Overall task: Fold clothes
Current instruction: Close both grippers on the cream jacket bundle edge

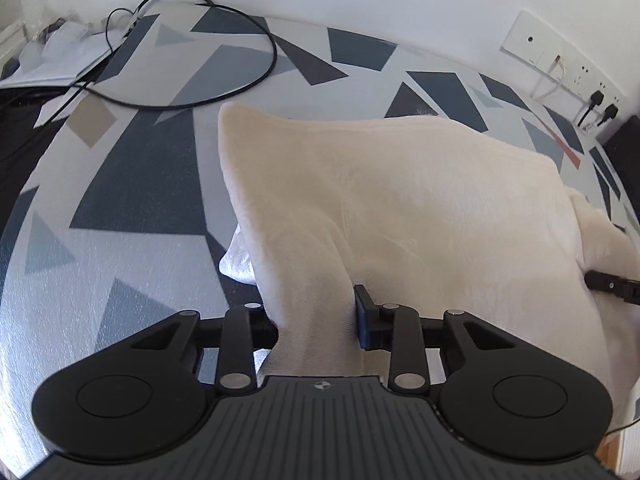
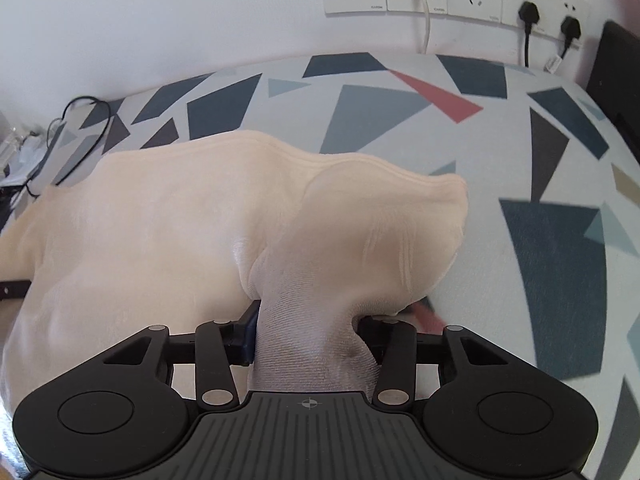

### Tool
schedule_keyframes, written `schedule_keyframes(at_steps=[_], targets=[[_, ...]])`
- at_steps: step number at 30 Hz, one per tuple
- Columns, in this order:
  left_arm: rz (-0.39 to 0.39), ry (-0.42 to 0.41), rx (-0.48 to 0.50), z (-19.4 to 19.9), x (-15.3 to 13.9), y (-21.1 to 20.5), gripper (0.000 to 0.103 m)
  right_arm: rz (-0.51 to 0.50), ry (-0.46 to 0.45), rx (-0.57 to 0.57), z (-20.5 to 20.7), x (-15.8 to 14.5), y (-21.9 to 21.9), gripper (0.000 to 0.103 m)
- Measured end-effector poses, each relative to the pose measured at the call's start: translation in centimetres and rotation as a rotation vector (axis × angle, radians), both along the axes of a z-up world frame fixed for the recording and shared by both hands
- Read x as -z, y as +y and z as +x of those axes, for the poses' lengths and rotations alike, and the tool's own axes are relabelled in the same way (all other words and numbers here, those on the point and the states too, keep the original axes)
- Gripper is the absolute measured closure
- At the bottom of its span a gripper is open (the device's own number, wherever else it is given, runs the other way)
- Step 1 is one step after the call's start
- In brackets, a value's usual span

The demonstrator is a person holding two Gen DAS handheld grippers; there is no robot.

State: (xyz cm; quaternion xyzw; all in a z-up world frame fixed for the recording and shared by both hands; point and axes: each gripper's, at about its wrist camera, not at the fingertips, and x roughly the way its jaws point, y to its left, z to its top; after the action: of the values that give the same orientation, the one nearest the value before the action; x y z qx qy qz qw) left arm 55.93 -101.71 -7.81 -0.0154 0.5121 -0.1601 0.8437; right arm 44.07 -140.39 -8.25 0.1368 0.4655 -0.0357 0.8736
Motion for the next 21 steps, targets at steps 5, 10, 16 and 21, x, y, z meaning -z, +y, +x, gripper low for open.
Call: schedule_keyframes(at_steps=[5,10,16,21], targets=[[0.031,0.005,0.001,0.4,0.0,-0.6,0.067,-0.056,-0.021,0.017,-0.2,0.2,1.0,0.055],[0.015,-0.016,0.007,0.2,0.2,-0.3,0.066,-0.031,-0.033,0.041,-0.3,0.4,0.7,0.055],[-0.011,-0.025,-0.004,-0.2,0.1,0.1,0.07,-0.034,-0.014,0.075,0.0,0.1,1.0,0.058],[-0.049,-0.066,0.003,-1.3,-1.5,1.2,0.076,-0.18,-0.07,0.084,-1.1,-2.0,4.0,0.068]])
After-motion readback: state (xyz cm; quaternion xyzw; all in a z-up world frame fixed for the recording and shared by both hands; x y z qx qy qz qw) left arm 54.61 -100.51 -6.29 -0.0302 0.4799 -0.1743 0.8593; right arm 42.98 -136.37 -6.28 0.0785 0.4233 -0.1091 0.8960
